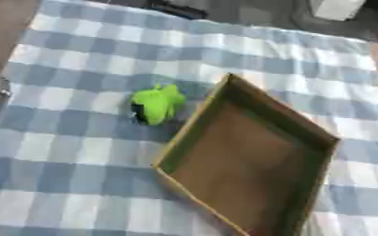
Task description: Pick up objects on the table and place them in the box.
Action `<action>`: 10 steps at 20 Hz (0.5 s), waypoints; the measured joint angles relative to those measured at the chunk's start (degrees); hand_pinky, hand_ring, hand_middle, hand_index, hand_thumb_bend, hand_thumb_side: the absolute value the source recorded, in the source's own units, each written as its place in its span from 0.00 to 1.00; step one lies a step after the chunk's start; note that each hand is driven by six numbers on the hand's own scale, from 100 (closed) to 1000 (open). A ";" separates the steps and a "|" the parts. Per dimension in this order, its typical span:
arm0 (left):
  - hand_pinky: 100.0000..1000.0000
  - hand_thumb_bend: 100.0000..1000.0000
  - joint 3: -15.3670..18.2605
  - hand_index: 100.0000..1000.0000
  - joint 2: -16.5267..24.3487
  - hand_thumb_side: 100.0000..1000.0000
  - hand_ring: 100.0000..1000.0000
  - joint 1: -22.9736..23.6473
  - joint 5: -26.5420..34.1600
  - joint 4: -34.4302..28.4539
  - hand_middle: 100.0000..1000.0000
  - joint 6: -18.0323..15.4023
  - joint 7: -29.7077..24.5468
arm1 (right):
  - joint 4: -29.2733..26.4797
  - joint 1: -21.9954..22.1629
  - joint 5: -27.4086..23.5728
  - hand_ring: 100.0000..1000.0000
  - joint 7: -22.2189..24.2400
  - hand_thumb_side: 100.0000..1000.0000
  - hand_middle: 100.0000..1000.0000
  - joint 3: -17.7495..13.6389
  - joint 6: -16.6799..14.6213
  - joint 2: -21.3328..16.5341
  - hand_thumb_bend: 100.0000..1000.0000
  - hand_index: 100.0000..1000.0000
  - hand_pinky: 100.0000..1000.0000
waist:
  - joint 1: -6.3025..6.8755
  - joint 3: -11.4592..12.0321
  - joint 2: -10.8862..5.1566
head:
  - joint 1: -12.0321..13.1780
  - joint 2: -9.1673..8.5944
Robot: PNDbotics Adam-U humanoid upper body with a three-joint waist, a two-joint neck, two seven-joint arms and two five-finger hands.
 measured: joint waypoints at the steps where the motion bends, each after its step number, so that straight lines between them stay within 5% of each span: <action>1: 0.35 0.00 0.00 0.61 0.00 0.83 0.38 0.00 0.00 0.00 0.51 0.00 0.00 | 0.00 0.00 0.00 0.37 0.00 0.72 0.34 0.00 0.00 0.00 0.00 0.57 0.41 | 0.00 0.00 0.00 | 0.00 0.00; 10: 0.35 0.00 0.01 0.62 -0.04 0.83 0.39 0.04 -0.02 0.00 0.51 0.11 0.11 | 0.00 0.00 0.00 0.37 -0.04 0.72 0.34 0.03 0.02 0.00 0.00 0.57 0.41 | 0.29 0.20 -0.16 | -0.07 -0.82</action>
